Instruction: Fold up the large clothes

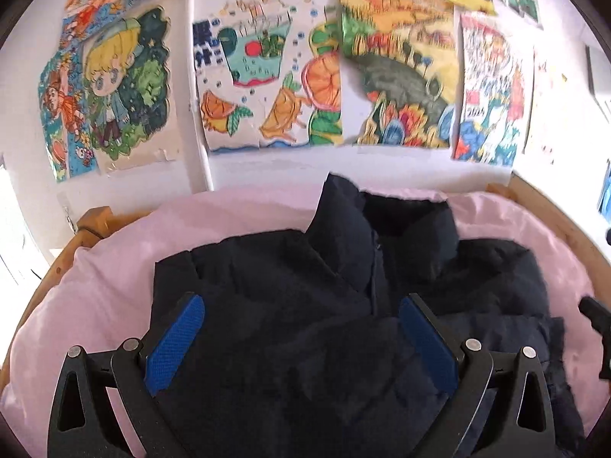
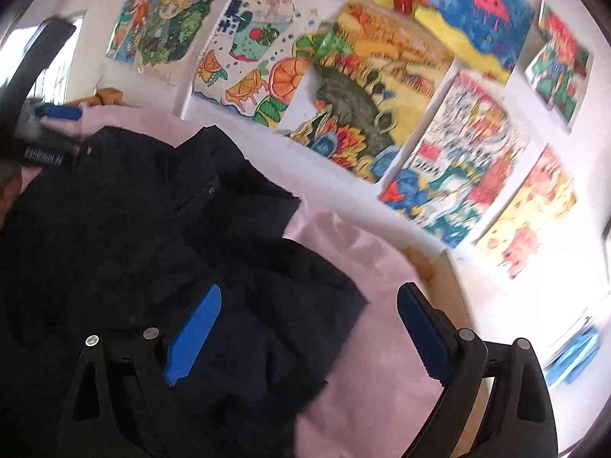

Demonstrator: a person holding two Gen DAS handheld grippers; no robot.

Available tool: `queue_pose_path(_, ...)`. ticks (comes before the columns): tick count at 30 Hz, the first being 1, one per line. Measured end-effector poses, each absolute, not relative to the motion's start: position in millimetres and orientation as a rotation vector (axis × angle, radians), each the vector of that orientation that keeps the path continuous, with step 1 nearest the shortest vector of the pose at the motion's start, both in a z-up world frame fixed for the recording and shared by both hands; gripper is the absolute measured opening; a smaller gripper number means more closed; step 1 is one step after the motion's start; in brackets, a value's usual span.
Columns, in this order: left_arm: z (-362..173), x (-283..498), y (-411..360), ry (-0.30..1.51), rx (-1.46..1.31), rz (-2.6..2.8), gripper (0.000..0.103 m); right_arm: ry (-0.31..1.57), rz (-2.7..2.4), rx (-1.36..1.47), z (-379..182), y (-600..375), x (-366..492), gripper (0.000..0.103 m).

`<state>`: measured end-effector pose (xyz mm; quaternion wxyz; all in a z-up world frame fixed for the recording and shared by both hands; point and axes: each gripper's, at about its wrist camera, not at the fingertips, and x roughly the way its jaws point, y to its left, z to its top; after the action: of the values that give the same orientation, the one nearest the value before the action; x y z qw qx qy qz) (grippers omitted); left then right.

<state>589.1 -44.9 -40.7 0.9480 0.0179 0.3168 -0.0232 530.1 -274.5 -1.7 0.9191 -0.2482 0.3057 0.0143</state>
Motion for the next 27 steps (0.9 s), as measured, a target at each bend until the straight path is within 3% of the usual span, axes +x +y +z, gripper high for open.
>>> queue_pose_path(11, -43.6, 693.8, -37.3, 0.788, -0.095, -0.121, 0.103, 0.769, 0.126, 0.133, -67.0, -311.8, 679.2, 0.090)
queue_pose_path(13, -45.1, 693.8, -33.2, 0.784, -0.129, -0.120, 0.103, 0.789, 0.120, 0.199, -81.1, -314.2, 706.0, 0.083)
queue_pose_path(15, -46.8, 692.7, -31.4, 0.774, -0.112, -0.124, 0.103, 0.823, 0.093, 0.264, -101.3, -314.5, 732.4, 0.066)
queue_pose_path(19, -51.4, 697.4, -27.1, 0.766, -0.082, -0.107, 0.103, 0.838, 0.054, 0.423, -126.9, -322.7, 755.9, 0.056)
queue_pose_path(22, -57.9, 702.0, -22.8, 0.781, -0.114, -0.117, 0.103, 0.839, 0.090, 0.450, -133.1, -315.3, 763.5, 0.027)
queue_pose_path(23, -60.0, 702.6, -21.6, 0.782, -0.132, -0.126, 0.103, 0.837, 0.099, 0.432, -132.9, -311.6, 762.0, 0.022)
queue_pose_path(27, -58.6, 702.3, -17.3, 0.769, -0.209, -0.157, 0.103, 0.773, 0.157, 0.365, -117.2, -299.8, 733.7, 0.016)
